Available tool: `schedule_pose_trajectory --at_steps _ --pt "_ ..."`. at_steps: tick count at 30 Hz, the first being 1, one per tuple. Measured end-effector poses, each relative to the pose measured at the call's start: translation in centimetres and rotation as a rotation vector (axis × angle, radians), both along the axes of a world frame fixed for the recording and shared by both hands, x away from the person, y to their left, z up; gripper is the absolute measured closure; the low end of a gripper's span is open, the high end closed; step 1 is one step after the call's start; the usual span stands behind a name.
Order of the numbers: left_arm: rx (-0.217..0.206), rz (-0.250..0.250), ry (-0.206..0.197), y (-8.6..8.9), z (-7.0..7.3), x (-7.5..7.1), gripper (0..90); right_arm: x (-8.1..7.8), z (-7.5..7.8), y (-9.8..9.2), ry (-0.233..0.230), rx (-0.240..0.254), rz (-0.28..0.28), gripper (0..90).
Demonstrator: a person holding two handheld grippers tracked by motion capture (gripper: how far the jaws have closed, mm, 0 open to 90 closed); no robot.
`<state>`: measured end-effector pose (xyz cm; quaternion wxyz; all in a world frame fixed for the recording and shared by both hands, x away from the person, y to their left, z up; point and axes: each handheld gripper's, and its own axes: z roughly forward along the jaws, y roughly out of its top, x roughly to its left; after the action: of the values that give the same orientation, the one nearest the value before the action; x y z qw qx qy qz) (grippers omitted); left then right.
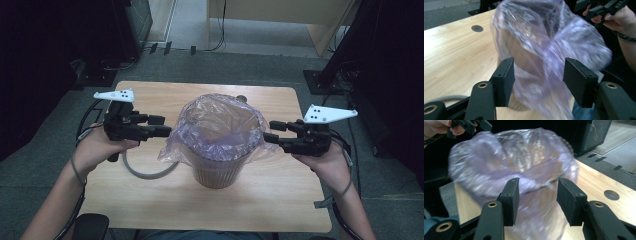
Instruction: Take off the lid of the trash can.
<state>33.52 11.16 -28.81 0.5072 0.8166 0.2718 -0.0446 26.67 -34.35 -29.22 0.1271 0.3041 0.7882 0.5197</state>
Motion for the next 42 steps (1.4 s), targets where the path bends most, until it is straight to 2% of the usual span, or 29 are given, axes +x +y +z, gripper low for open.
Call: schedule_pose_trajectory --at_steps 3,5,10,13,17,22,24,27,29,31,34,37,42 --pt "0.034 -0.011 -0.004 -1.2 -0.1 1.4 41.7 1.3 0.0 0.2 0.002 0.003 -0.011 50.2" --pt "0.041 -0.014 0.003 -1.6 -0.3 2.3 41.7 2.1 0.0 0.4 -0.005 0.011 -0.022 47.9" --pt "0.018 -0.016 0.000 -2.0 -0.4 3.8 41.5 3.6 -0.4 0.4 0.001 0.023 -0.050 47.3" --pt "-0.002 -0.009 0.006 -2.1 -0.2 4.7 41.0 4.2 -0.7 0.5 0.009 0.010 -0.057 49.4" --pt "0.001 0.000 0.006 -2.7 -0.2 5.9 43.0 5.1 -0.9 0.8 0.023 0.007 -0.060 52.5" --pt "0.000 -0.001 0.070 -3.5 -0.6 7.1 53.0 5.9 -0.9 1.0 0.037 0.021 -0.062 62.8" --pt "-0.015 -0.010 0.079 -3.7 -0.8 7.3 56.3 6.2 -0.8 1.1 0.046 0.039 -0.060 71.0" --pt "-0.034 -0.019 0.097 -3.8 -0.7 7.5 67.3 6.5 -0.6 1.2 0.069 0.048 -0.048 81.5" --pt "-0.037 -0.030 0.115 -3.9 -0.6 7.6 73.1 6.5 -0.4 1.5 0.076 0.035 -0.047 84.6" --pt "-0.037 -0.035 0.109 -3.9 -0.4 7.6 78.2 6.5 -0.2 1.7 0.064 0.022 -0.047 86.4" --pt "-0.033 -0.023 0.077 -4.0 0.1 7.7 86.8 6.5 0.0 1.7 0.045 0.013 -0.059 87.8" --pt "-0.041 0.004 0.071 -4.0 0.2 8.1 89.2 6.8 0.0 1.5 0.044 0.006 -0.078 89.8" --pt "-0.040 0.036 0.066 -4.6 -0.5 9.0 89.8 7.7 -0.4 1.4 0.050 0.011 -0.108 90.0"
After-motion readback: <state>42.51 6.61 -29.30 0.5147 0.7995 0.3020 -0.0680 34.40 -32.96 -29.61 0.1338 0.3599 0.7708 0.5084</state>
